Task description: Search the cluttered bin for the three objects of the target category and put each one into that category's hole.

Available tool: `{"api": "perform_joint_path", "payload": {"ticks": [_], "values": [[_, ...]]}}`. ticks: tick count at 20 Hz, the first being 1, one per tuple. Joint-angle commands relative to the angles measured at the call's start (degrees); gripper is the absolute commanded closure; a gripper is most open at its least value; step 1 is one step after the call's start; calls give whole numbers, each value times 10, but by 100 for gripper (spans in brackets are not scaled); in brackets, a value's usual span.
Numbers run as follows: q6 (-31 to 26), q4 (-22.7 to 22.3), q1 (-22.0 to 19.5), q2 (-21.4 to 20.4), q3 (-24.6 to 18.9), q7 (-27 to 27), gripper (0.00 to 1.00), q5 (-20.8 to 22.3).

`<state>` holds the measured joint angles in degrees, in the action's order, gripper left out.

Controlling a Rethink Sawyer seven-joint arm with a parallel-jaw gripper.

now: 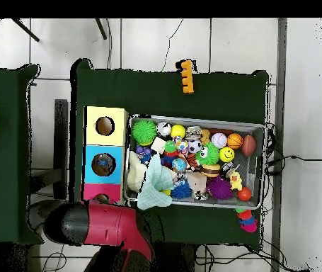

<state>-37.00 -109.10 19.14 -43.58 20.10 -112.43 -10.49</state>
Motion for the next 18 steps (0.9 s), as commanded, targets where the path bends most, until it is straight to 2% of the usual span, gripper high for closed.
{"api": "perform_joint_path", "payload": {"ticks": [1, 6, 13, 18], "values": [[-70, 134, 7, 67, -32, -173, 100, -41], [-111, 182, 42, 83, -19, -183, 100, -36], [-122, 203, 71, 80, -35, -156, 100, -35], [-148, 208, 88, 70, -24, -143, 100, -25]]}}
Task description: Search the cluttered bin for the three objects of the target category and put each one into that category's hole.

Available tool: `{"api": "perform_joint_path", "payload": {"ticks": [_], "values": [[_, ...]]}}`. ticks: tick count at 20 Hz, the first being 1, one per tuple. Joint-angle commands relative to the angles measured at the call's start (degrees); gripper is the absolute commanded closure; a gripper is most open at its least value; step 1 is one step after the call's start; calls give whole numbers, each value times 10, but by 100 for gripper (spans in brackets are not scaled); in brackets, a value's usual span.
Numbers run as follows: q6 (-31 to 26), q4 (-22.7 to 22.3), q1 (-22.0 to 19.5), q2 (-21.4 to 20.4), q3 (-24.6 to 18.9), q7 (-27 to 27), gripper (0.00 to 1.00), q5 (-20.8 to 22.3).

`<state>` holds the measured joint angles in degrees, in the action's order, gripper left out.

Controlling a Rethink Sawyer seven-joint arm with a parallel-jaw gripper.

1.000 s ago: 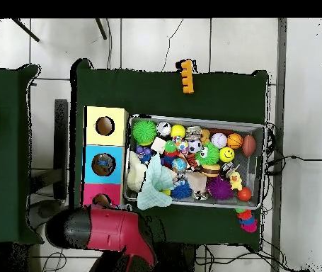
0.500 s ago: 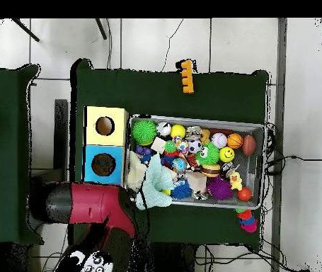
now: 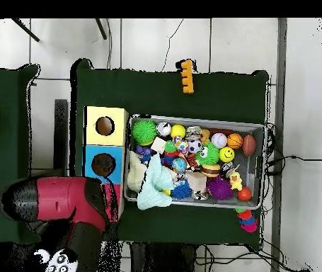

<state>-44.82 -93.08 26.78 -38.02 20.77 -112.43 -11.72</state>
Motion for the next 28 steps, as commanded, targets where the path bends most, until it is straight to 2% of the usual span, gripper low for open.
{"api": "perform_joint_path", "payload": {"ticks": [1, 5, 16, 21, 28], "values": [[-72, 46, 14, 13, -30, -142, 100, -12], [-84, 42, 7, 7, -27, -131, 100, -14], [-104, 41, -55, -10, -33, -81, 100, -9], [-66, 17, -84, -10, -48, -54, 100, -4], [-20, -20, -88, -15, -50, -53, 100, 10]]}}
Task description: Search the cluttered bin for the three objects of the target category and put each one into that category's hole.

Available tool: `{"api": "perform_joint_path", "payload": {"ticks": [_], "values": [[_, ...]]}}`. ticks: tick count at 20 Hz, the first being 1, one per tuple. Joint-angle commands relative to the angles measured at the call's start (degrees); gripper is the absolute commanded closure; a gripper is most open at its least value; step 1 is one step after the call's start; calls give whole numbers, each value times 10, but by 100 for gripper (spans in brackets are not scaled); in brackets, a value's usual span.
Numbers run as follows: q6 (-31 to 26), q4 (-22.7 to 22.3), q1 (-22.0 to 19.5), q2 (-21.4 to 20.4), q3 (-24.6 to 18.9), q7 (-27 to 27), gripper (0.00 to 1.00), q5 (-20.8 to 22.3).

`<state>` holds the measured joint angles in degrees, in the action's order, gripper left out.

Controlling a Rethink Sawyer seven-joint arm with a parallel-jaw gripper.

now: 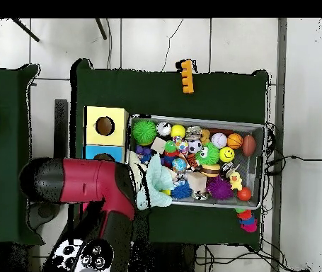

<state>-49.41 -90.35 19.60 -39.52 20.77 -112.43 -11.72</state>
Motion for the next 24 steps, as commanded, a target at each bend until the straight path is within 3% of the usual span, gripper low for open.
{"api": "perform_joint_path", "payload": {"ticks": [1, 9, 24], "values": [[31, -52, -19, 0, -53, -51, 100, 10], [56, -77, -40, -7, -59, -23, 100, 23], [105, -94, -50, 5, -72, -21, 100, 32]]}}
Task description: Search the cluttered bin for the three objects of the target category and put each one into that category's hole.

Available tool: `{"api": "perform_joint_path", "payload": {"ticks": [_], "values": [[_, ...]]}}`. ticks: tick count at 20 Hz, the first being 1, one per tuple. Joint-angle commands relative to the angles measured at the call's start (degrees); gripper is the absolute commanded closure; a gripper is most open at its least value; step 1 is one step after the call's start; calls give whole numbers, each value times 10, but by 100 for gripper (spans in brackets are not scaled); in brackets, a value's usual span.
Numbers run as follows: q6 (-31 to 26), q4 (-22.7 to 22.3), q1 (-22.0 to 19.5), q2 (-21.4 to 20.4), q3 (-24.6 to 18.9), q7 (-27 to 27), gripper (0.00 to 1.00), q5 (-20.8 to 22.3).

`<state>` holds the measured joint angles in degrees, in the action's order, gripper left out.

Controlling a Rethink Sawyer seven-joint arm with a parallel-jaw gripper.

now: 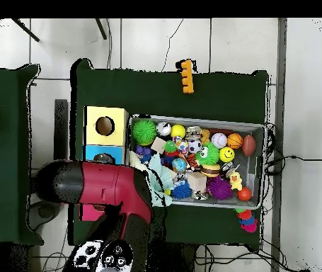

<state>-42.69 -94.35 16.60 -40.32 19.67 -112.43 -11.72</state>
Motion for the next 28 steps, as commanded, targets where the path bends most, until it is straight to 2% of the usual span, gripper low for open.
{"api": "perform_joint_path", "payload": {"ticks": [1, 8, 16, 21, 28], "values": [[39, -53, -18, 15, -61, -24, 100, 33], [59, -38, 10, 41, -46, -55, 100, 44], [118, -23, 35, 91, -38, -81, 100, 39], [120, -22, 54, 98, -22, -91, 100, 32], [128, -13, 52, 110, -17, -83, 100, 30]]}}
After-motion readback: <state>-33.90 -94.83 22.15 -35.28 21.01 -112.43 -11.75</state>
